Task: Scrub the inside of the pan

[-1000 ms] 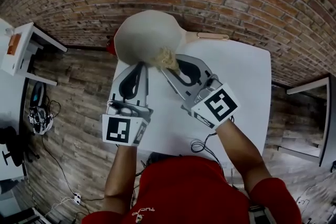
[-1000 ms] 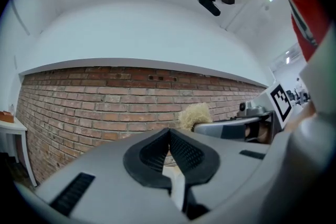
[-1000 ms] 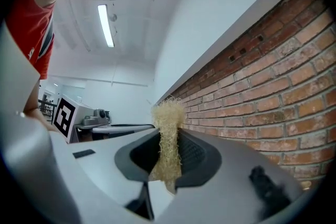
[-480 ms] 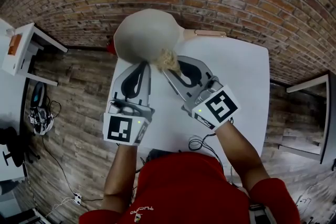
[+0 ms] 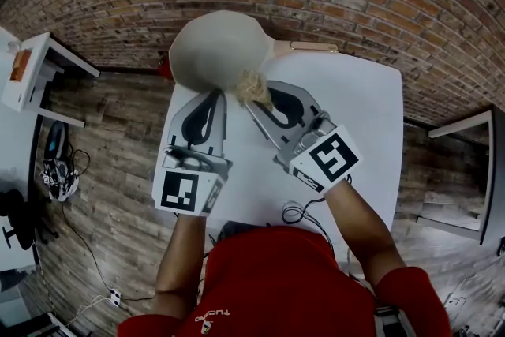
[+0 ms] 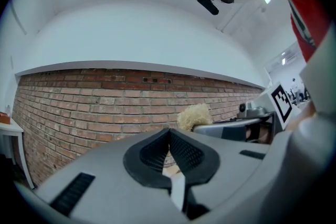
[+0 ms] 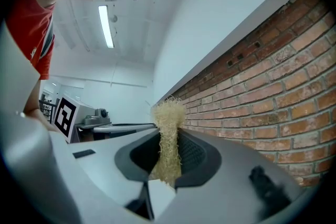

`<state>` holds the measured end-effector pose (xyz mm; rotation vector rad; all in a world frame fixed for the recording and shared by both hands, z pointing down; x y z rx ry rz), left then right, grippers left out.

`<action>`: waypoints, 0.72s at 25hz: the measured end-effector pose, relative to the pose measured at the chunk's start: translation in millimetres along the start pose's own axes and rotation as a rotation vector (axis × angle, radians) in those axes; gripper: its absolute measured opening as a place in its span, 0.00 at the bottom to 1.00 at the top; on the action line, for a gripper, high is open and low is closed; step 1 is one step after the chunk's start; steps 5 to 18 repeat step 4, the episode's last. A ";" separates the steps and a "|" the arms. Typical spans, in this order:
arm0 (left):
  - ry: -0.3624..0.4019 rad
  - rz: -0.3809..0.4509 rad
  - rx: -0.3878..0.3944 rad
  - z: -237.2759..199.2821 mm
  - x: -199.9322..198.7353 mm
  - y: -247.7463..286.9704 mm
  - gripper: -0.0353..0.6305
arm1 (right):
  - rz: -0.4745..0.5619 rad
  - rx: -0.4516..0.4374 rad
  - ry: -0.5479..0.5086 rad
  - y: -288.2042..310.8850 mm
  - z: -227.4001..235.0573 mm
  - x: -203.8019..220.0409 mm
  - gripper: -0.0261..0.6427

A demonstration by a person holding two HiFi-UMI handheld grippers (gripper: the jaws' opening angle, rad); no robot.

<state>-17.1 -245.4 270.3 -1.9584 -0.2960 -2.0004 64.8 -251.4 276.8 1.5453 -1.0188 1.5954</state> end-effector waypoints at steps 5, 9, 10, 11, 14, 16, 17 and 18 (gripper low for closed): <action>0.002 -0.001 0.000 -0.3 -0.9 -1.0 0.07 | 0.002 -0.002 -0.002 0.5 -1.4 -0.8 0.17; 0.002 -0.001 0.000 -0.3 -0.9 -1.0 0.07 | 0.002 -0.002 -0.002 0.5 -1.4 -0.8 0.17; 0.002 -0.001 0.000 -0.3 -0.9 -1.0 0.07 | 0.002 -0.002 -0.002 0.5 -1.4 -0.8 0.17; 0.002 -0.001 0.000 -0.3 -0.9 -1.0 0.07 | 0.002 -0.002 -0.002 0.5 -1.4 -0.8 0.17; 0.002 -0.001 0.000 -0.3 -0.9 -1.0 0.07 | 0.002 -0.002 -0.002 0.5 -1.4 -0.8 0.17; 0.002 -0.001 0.000 -0.3 -0.9 -1.0 0.07 | 0.002 -0.002 -0.002 0.5 -1.4 -0.8 0.17; 0.002 -0.001 0.000 -0.3 -0.9 -1.0 0.07 | 0.002 -0.002 -0.002 0.5 -1.4 -0.8 0.17; 0.002 -0.001 0.000 -0.3 -0.9 -1.0 0.07 | 0.002 -0.002 -0.002 0.5 -1.4 -0.8 0.17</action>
Point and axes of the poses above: the fingertips, and each gripper's own axes: y forward along the fingers, z to its right, x out of its underside, the point moved 3 cm from there along -y, backward along the fingers, and after that the axes turned 11 degrees about -x, right-handed, at the moved point
